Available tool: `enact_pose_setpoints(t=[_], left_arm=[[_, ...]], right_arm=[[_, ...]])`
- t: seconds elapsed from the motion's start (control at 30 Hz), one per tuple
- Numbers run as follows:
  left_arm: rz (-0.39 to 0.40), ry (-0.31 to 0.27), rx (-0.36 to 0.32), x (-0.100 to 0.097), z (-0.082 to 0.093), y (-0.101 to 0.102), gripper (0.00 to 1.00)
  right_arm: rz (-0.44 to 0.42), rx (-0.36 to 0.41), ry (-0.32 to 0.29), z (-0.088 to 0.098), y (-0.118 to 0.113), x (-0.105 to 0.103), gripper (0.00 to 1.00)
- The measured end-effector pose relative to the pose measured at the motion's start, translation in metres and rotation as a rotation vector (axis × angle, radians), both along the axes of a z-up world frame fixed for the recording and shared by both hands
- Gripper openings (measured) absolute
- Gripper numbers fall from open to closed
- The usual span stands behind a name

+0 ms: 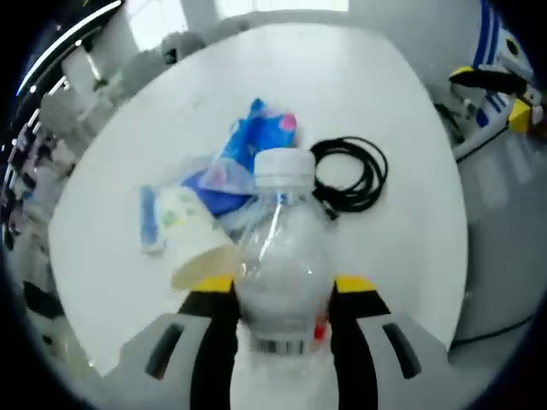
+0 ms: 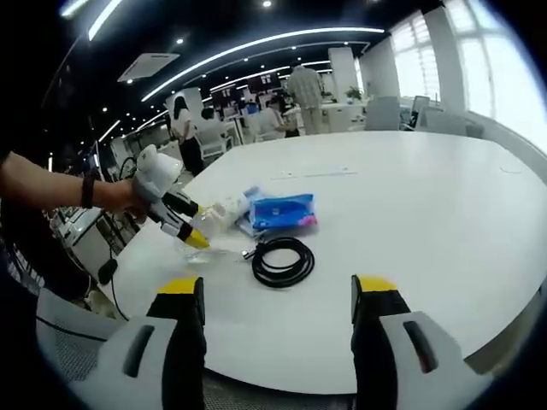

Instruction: Arrange the tabletop items into an orderly group along one side of the table until the central work area is clear of visible clutter.

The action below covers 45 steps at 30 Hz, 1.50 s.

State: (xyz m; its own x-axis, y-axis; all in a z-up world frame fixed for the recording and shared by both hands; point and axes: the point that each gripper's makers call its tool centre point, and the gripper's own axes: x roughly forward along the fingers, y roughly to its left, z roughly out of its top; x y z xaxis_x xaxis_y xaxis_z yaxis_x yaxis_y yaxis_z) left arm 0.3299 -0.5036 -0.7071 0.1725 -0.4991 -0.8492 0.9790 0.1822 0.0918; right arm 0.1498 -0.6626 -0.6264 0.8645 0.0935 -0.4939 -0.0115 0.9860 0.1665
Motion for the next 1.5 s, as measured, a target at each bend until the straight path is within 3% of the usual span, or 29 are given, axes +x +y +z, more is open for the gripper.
enact_pose_setpoints(t=[0.4, 0.53, 0.67, 1.27, 1.43, 1.5], left_arm=[[0.038, -0.041, -0.036, 0.01, 0.02, 0.016, 0.38], [0.037, -0.051, -0.018, 0.009, 0.014, 0.028, 0.38], [0.105, -0.019, -0.066, 0.012, 0.013, 0.036, 0.38], [0.157, -0.047, -0.094, 0.016, 0.013, 0.039, 0.39], [0.21, -0.044, -0.128, 0.013, 0.013, 0.035, 0.53], [0.289, -0.034, -0.16, 0.015, 0.012, 0.034, 0.6]], right_arm=[[0.01, -0.003, 0.005, -0.001, 0.001, -0.001, 0.69], [0.01, -0.003, 0.005, -0.001, 0.001, -0.001, 0.69], [0.01, -0.004, 0.004, 0.0, 0.001, -0.001, 0.69], [0.015, -0.002, 0.004, 0.0, 0.002, -0.001, 0.69], [0.013, -0.001, 0.0, 0.001, 0.002, -0.001, 0.69], [0.013, 0.0, 0.0, 0.001, 0.003, -0.001, 0.69]])
